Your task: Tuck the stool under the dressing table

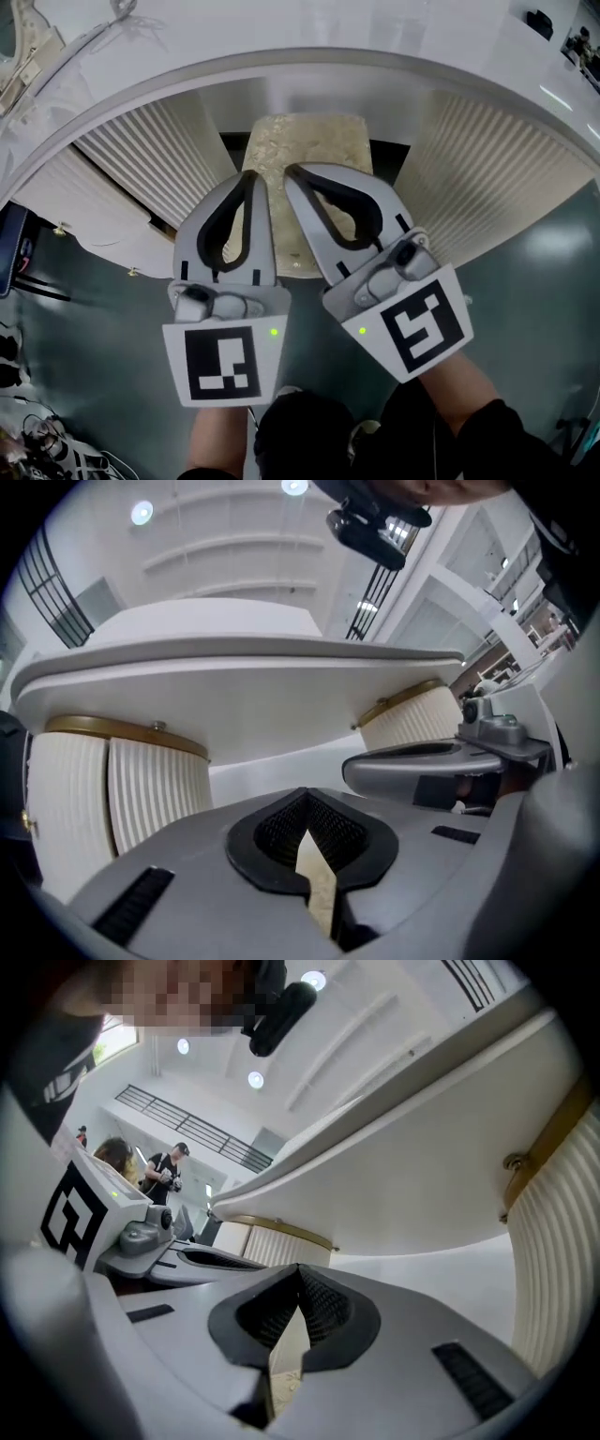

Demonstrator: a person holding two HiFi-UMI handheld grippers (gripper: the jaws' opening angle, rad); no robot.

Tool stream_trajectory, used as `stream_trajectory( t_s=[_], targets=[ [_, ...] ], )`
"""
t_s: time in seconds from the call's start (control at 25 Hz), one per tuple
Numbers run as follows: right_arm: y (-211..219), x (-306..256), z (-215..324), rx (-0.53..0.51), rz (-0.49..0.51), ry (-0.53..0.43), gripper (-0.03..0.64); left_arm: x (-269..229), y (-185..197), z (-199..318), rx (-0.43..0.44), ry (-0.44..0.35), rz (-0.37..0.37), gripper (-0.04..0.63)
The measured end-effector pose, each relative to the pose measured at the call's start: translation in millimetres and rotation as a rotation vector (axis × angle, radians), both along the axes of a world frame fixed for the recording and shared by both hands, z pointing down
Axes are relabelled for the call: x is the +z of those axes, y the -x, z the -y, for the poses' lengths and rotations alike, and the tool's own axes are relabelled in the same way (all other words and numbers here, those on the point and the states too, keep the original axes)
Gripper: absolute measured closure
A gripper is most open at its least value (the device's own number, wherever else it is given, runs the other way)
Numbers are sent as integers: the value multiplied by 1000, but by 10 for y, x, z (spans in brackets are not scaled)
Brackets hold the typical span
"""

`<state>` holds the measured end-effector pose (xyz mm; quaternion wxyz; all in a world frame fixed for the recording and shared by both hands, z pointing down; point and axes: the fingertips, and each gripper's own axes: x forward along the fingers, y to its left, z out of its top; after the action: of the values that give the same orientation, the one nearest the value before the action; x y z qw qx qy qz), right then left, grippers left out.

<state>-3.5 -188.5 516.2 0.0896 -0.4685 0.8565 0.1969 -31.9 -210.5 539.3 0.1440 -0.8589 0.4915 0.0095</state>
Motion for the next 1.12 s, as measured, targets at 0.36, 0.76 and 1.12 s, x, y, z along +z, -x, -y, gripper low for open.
stream_trajectory(
  t_s=[0.36, 0.76, 1.12],
  targets=[
    [-22, -230, -380, -12, 12, -128, 612, -268, -61, -299, 4, -106, 38, 589],
    [120, -687, -603, -30, 32, -112, 612, -637, 20, -490, 15, -59, 23, 589],
    [-25, -1262, -851, -12, 48, 54, 612, -1142, -185, -891, 32, 94, 87, 591]
  ],
)
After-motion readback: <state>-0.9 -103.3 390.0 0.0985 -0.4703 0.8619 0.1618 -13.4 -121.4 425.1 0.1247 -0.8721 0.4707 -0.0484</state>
